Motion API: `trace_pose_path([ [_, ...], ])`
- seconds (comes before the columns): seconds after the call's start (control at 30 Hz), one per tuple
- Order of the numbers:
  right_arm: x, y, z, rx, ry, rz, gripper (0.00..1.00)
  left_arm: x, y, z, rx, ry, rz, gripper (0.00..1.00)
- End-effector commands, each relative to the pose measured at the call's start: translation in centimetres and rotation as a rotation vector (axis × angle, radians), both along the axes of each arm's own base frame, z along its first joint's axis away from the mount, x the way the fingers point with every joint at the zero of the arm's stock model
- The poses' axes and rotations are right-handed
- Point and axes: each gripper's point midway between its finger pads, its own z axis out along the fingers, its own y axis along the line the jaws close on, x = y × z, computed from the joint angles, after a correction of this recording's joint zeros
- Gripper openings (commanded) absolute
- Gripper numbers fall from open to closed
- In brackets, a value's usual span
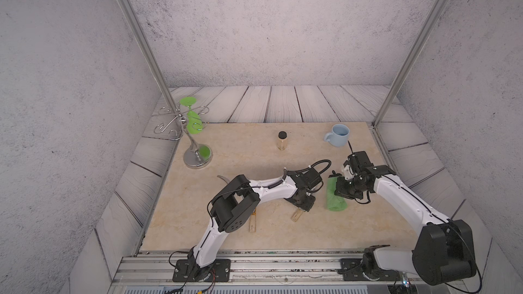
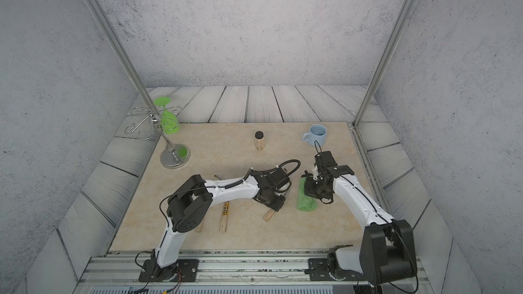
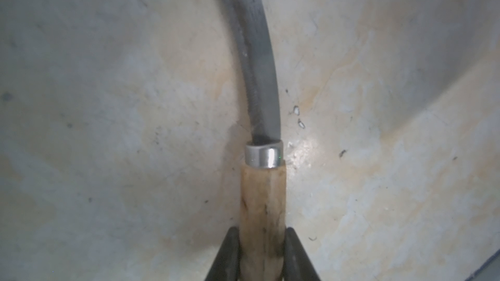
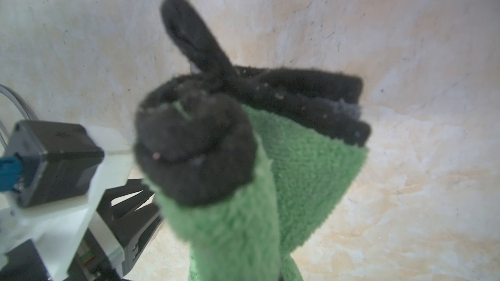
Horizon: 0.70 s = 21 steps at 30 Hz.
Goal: Wipe small sickles with rags
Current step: Pick up the small sickle from the center of the board, then wipe the small sickle.
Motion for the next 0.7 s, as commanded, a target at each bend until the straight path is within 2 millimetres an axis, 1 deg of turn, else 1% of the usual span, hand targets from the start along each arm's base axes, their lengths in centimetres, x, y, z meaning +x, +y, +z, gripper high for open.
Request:
trace_pose_path([
  [0.0,0.0,0.2,1.0,0.03,-0.048,0.008,0.13,-0.8,1.8,-1.3,0.03,0.053,0.018,0.0],
  [0.07,0.1,0.3,1.2,0.041,-0.062,0.008,0.13,-0.2,1.8,0.4,-0.054,0.056,0.044,0.0],
  [0.1,0.2,0.4,1.3,0.049,-0.074,0.006,0.13,0.2,1.7,1.6,-0.121,0.063,0.057,0.0],
  [0.17,0.4,0.7,1.8,0.071,-0.099,0.004,0.13,0.9,1.8,4.2,-0.265,0.069,0.086,0.0],
  [0.23,0.8,1.1,2.5,0.109,-0.139,0.002,0.12,1.8,2.1,7.6,-0.443,0.062,0.111,0.0],
  [0.33,1.4,2.3,4.1,0.2,-0.212,0.017,0.12,2.7,3.6,11.8,-0.669,0.034,0.142,0.0],
  [0.43,2.2,3.6,5.8,0.294,-0.27,0.033,0.11,3.1,5.0,15.1,-0.841,0.014,0.156,0.0],
  [0.53,3.0,5.5,8.0,0.422,-0.309,0.074,0.11,2.5,5.3,17.4,-0.972,0.006,0.119,0.0],
  [0.67,4.2,7.8,11.2,0.599,-0.364,0.134,0.11,1.8,4.8,18.8,-1.06,0.023,0.057,0.0],
])
